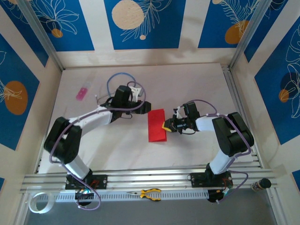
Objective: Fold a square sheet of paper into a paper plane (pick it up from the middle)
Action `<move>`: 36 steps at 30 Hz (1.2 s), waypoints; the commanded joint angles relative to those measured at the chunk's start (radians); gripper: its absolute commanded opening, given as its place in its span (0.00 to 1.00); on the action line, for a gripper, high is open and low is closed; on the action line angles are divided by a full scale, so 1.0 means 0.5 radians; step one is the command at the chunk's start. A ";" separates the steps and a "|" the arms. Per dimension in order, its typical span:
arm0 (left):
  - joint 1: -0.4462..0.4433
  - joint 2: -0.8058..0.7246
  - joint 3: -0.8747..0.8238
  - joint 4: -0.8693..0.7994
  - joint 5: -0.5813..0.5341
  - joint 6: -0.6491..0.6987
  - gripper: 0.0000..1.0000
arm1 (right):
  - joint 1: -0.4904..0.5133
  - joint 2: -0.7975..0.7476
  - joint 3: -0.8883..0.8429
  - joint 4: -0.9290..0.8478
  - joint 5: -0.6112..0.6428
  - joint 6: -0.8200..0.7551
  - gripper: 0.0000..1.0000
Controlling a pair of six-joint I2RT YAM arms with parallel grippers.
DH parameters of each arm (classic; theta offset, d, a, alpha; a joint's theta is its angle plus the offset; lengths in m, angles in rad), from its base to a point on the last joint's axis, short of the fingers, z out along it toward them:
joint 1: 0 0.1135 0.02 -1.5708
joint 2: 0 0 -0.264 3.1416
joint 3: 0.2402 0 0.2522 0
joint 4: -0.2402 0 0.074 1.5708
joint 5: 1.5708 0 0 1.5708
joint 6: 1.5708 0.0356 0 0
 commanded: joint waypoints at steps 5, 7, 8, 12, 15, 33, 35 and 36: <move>-0.033 -0.418 -0.317 0.014 -0.399 0.061 0.45 | 0.022 -0.116 -0.041 -0.010 0.064 0.053 0.07; -0.033 -0.516 -0.345 -0.081 -0.522 0.117 0.48 | 0.042 -0.134 -0.052 0.005 0.085 0.062 0.07; -0.034 -0.561 -0.356 -0.137 -0.612 0.134 0.54 | 0.051 -0.143 -0.063 0.028 0.094 0.075 0.07; -0.031 -0.742 -0.414 -0.256 -0.870 0.216 0.69 | 0.115 -0.206 -0.131 0.157 0.188 0.114 0.07; -0.028 -0.884 -0.525 -0.233 -1.020 0.222 0.95 | 0.157 -0.211 -0.133 0.166 0.238 0.132 0.07; -0.083 -0.876 -0.966 0.556 -0.537 0.029 0.73 | 0.167 -0.286 -0.115 0.065 0.303 0.308 0.06; -0.195 -0.820 -0.912 0.481 -0.590 0.126 0.70 | 0.162 -0.286 -0.119 0.056 0.295 0.324 0.06; -0.277 -0.804 -0.893 0.442 -0.654 0.216 0.69 | 0.162 -0.283 -0.122 0.055 0.283 0.336 0.06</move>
